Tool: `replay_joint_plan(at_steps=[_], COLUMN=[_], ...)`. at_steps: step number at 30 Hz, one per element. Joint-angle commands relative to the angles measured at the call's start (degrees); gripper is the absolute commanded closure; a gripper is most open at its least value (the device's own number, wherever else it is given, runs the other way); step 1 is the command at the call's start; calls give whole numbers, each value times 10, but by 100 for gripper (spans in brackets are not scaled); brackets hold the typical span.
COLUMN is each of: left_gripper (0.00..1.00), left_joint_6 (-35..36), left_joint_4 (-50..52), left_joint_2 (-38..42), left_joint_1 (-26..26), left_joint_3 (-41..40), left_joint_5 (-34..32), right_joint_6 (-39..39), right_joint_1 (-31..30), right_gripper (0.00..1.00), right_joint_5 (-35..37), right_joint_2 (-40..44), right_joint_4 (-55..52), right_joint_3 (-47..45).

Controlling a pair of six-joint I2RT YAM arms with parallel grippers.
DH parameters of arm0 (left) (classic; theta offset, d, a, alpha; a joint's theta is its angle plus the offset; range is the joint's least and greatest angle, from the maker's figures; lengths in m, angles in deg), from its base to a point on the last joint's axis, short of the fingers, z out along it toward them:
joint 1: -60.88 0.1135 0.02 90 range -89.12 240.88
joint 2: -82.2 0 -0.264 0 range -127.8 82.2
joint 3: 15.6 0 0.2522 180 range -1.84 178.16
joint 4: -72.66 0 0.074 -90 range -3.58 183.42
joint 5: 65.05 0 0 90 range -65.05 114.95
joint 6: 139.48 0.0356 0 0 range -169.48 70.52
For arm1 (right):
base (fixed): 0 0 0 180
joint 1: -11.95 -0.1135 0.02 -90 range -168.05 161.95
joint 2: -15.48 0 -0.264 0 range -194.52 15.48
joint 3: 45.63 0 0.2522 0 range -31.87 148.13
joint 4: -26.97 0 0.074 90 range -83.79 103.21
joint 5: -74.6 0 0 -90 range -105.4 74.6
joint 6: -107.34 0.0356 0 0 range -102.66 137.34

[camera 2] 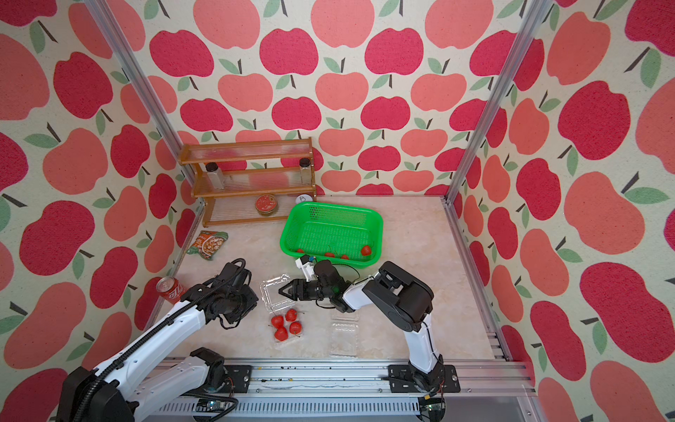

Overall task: Pack strawberries into containers
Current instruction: Close the packing box at the center of the board.

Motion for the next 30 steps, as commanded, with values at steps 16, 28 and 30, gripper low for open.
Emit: replay_joint_plan(at_steps=[16, 28, 30], left_gripper=[39, 38, 38], left_joint_6=[40, 66, 70], left_joint_4=[-71, -71, -69], left_joint_2=[-5, -19, -18], left_joint_1=[67, 73, 70], left_joint_3=[11, 39, 47], left_joint_5=[57, 93, 95], right_joint_6=[-31, -83, -96], right_joint_1=[-4, -3, -4], right_gripper=[41, 40, 40], right_joint_5=[-32, -43, -46], right_joint_2=[32, 79, 93], right_joint_4=[22, -39, -63], right_joint_3=[8, 4, 5])
